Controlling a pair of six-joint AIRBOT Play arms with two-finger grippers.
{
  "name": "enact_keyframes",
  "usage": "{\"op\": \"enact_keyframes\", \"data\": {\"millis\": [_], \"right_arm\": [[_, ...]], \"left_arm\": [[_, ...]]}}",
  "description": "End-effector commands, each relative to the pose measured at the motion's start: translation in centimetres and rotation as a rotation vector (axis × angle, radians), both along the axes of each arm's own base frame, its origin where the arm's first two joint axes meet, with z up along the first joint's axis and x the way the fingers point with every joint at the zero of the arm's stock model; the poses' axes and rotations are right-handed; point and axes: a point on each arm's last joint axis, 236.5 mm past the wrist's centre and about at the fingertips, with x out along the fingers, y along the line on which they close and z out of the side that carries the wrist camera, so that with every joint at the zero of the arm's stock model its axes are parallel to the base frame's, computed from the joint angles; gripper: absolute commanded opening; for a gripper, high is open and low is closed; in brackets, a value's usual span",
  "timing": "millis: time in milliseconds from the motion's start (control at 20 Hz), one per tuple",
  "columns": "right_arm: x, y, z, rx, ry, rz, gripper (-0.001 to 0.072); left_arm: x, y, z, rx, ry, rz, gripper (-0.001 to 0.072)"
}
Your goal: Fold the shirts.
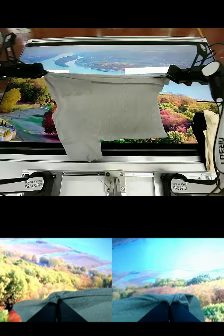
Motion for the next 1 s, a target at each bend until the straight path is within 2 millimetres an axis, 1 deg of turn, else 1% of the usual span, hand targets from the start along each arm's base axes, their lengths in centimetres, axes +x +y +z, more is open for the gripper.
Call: {"op": "enact_keyframes", "data": {"millis": [0, 100, 200, 300, 400, 500, 600, 700, 800, 850, 950], "right_arm": [[4.4, -0.4, -3.7, -0.064, -0.104, 0.002, 0.0060], [5.7, 0.2, -5.2, -0.186, -0.163, 0.088, 0.0060], [7.6, 0.4, -5.6, -0.274, -0.245, 0.107, 0.0060], [9.1, 0.1, -5.5, -0.290, -0.306, 0.054, 0.0060], [9.5, -0.2, -6.5, -0.265, -0.302, 0.013, 0.0060], [8.7, 0.5, -8.4, -0.219, -0.234, 0.020, 0.0060], [7.3, 1.4, -9.7, -0.190, -0.152, 0.069, 0.0060], [5.1, 2.3, -10.7, -0.158, -0.054, 0.131, 0.0059], [2.4, 3.6, -12.5, -0.123, 0.067, 0.206, 0.0060], [1.6, 3.7, -13.2, -0.130, 0.106, 0.231, 0.0060], [0.9, 3.3, -13.9, -0.132, 0.150, 0.213, 0.0060]], "left_arm": [[5.4, -0.6, -3.6, 0.017, -0.100, 0.050, 0.0031], [5.9, -0.9, -6.3, 0.016, -0.061, 0.049, 0.0031], [6.0, -0.9, -8.8, 0.014, -0.016, 0.048, 0.0031], [6.1, -0.8, -10.7, 0.013, 0.016, 0.050, 0.0031], [6.1, -0.8, -12.4, 0.010, 0.047, 0.050, 0.0031], [5.7, -1.0, -13.4, -0.030, 0.093, 0.081, 0.0031], [4.2, -1.7, -13.7, -0.043, 0.159, 0.053, 0.0031], [1.3, -1.9, -14.5, 0.003, 0.272, -0.009, 0.0030], [-1.6, -2.1, -16.2, -0.011, 0.423, -0.009, 0.0030], [-2.8, -2.5, -16.9, -0.022, 0.480, -0.017, 0.0030], [-4.8, -3.2, -18.2, -0.020, 0.579, -0.040, 0.0030]]}}
